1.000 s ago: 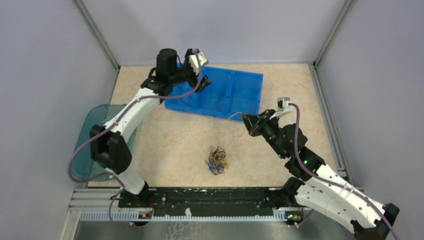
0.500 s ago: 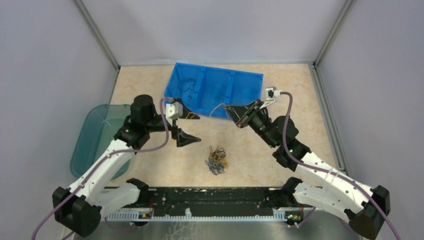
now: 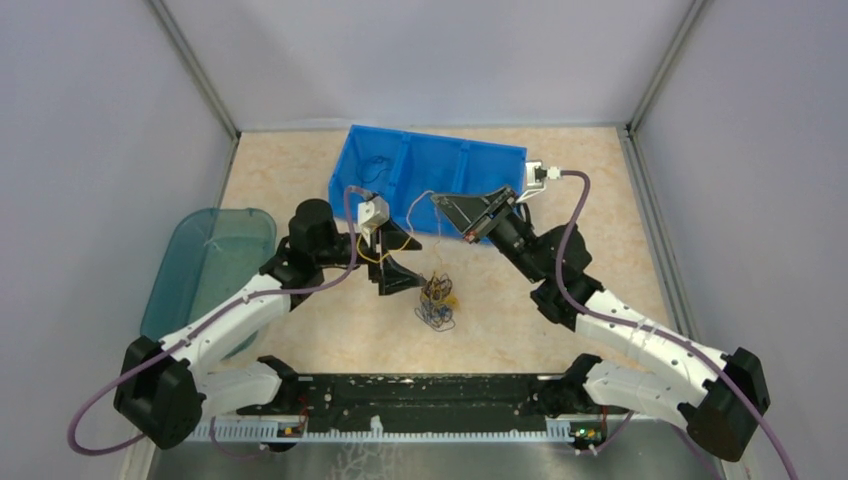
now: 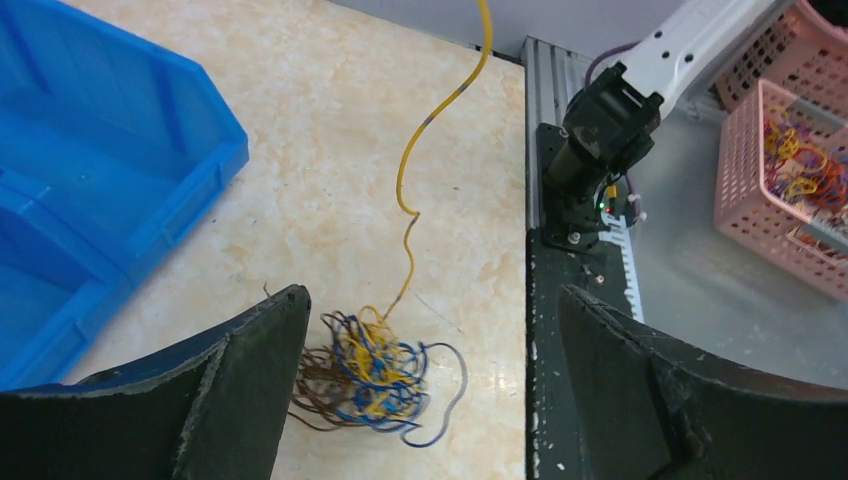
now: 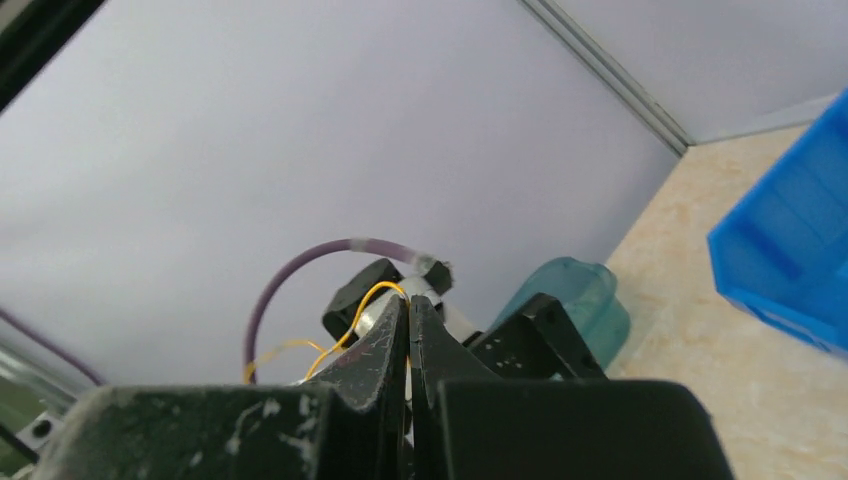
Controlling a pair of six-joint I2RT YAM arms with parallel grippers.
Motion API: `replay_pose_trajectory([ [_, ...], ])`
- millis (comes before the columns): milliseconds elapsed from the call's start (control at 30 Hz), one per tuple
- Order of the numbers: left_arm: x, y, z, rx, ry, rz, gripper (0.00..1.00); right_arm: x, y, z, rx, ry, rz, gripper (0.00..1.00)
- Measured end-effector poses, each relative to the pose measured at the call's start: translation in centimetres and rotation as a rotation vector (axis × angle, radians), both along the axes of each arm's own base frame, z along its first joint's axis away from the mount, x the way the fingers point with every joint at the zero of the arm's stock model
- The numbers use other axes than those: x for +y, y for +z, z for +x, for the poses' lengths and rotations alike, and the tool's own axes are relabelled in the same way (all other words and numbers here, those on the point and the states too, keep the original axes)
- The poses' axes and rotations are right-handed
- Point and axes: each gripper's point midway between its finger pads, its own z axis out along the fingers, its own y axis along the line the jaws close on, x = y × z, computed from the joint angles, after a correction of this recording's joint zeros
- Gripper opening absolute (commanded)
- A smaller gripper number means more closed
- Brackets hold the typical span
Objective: Untangle the cables
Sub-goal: Untie the cable.
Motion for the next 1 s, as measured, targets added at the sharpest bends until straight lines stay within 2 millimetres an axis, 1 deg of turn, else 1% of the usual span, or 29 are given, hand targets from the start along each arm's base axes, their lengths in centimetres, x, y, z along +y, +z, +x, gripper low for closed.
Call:
replay_pose_trajectory([
  [100, -0.3, 0.5, 0.2, 0.055, 0.027, -0.020, 0.98, -0.2, 1.5, -0.4, -0.015, 0.018, 0.066, 0.00],
  [233, -0.8, 1.3, 0.1, 0.086, 0.042, -0.048, 0.97, -0.1, 2.7, -0.3, 0.003, 0.040, 0.155, 0.00],
  [333, -1.2, 1.9, 0.0, 0.088, 0.045, -0.066, 0.94, 0.0, 3.1, 0.2, 0.042, 0.055, 0.226, 0.00],
  [467, -1.3, 2.8, 0.7, 0.062, 0.081, -0.086, 0.93, 0.3, 3.4, 0.4, 0.073, 0.082, 0.289, 0.00],
  [567, -1.2, 3.0, 1.2, 0.049, 0.101, -0.092, 0.93, 0.3, 3.8, 0.2, 0.077, 0.096, 0.311, 0.00],
  [733, -1.2, 3.2, 1.3, 0.034, 0.103, -0.099, 0.91, 0.7, 5.2, -0.7, 0.059, 0.141, 0.347, 0.00],
  [900, -1.2, 3.6, 1.3, 0.015, 0.094, -0.108, 0.85, 1.9, 6.5, -1.9, 0.035, 0.200, 0.361, 0.00],
  [1000, -1.3, 4.0, 1.0, 0.008, 0.078, -0.114, 0.75, 2.8, 6.9, -2.5, 0.030, 0.233, 0.363, 0.00],
])
